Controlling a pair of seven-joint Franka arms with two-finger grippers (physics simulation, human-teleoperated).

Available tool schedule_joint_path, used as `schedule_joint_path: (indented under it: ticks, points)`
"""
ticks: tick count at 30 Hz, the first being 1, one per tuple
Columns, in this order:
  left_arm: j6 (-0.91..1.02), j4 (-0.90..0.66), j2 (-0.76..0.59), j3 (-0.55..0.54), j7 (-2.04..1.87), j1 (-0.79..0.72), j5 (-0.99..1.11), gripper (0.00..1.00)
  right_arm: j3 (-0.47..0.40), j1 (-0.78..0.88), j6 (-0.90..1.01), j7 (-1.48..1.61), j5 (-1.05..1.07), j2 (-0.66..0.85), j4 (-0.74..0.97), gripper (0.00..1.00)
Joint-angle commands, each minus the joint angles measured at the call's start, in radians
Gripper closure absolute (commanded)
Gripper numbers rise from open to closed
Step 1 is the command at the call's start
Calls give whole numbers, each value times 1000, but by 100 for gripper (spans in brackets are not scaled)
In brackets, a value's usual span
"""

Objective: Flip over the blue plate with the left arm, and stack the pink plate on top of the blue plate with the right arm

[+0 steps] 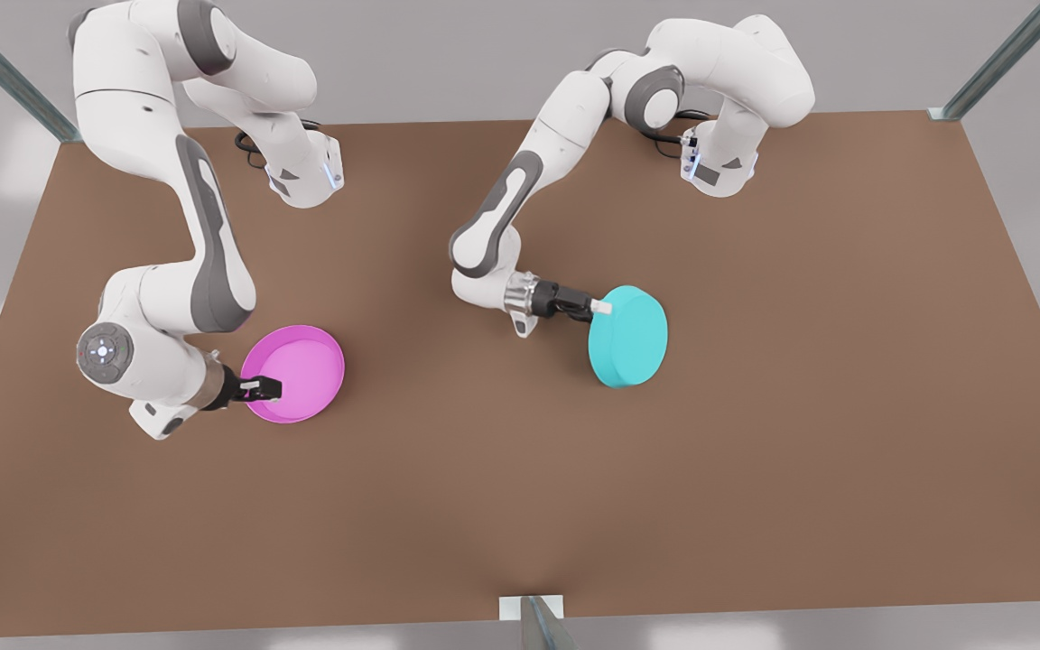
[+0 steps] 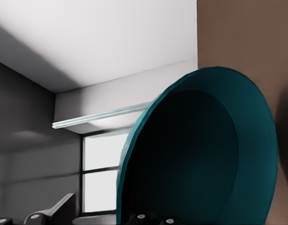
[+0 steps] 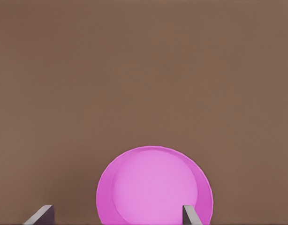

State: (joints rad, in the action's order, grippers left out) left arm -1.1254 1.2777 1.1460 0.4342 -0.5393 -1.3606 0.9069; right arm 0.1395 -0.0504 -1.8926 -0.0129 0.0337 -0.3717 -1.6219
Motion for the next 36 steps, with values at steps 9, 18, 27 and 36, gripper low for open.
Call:
schedule_joint_path:
  ticks: [9,18,27,36]
  points:
    - [-165,-29,-5,115,-367,-48,-370,0,178,-229,-152,36,-12,53,-176,0]
    - [-346,-46,-3,253,-786,-88,-645,0,290,-448,-358,109,2,-41,-260,0]
    - [-428,-66,-5,397,-932,-117,-911,0,344,-559,-499,220,-3,-141,-314,0]
    - [-300,-63,-305,502,-552,-80,-1148,0,491,-741,-721,306,-11,-196,-447,0]
